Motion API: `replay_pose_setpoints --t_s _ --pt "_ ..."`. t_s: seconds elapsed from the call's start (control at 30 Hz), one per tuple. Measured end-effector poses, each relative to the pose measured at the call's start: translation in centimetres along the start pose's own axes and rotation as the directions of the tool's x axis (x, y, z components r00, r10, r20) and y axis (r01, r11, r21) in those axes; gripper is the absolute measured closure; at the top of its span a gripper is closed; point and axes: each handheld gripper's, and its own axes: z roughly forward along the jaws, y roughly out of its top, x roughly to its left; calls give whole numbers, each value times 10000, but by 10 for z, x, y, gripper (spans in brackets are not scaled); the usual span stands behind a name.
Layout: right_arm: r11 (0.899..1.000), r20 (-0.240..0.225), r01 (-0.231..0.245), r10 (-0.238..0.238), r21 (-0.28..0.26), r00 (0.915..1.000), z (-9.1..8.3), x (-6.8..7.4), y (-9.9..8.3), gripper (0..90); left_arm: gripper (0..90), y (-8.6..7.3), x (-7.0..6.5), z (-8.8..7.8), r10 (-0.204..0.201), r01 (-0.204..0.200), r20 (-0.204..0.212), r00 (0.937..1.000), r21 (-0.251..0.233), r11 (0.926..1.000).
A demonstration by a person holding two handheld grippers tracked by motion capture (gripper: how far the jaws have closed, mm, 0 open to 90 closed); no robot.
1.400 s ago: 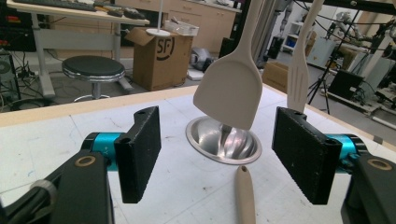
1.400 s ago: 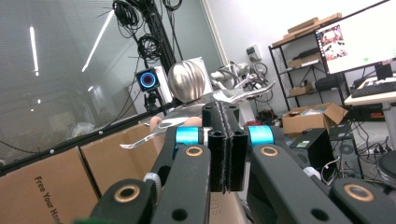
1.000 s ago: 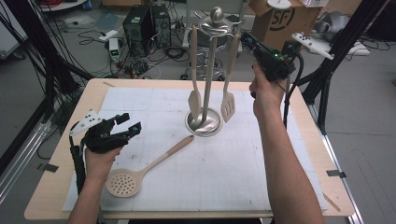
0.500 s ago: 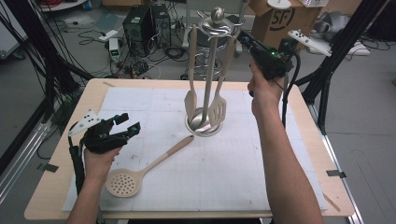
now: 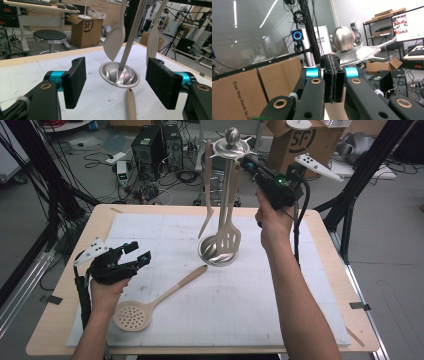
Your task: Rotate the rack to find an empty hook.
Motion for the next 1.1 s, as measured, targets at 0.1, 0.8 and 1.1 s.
replay_pose_setpoints --t_s 0.1,0.8,1.1 --pt "10000 -85 -21 20 -28 10000 3 3 -2 900 332 0 0 0 -8 8 -11 10000 -14 10000" --pt "9962 334 -861 864 -90 9957 -12 -20 -14 900 338 -19 3 3 -41 27 -267 9996 -526 9986" --pt "9966 487 -806 795 195 9956 -1 -20 -20 900 338 -24 7 2 -28 1 -405 9992 -649 9979"
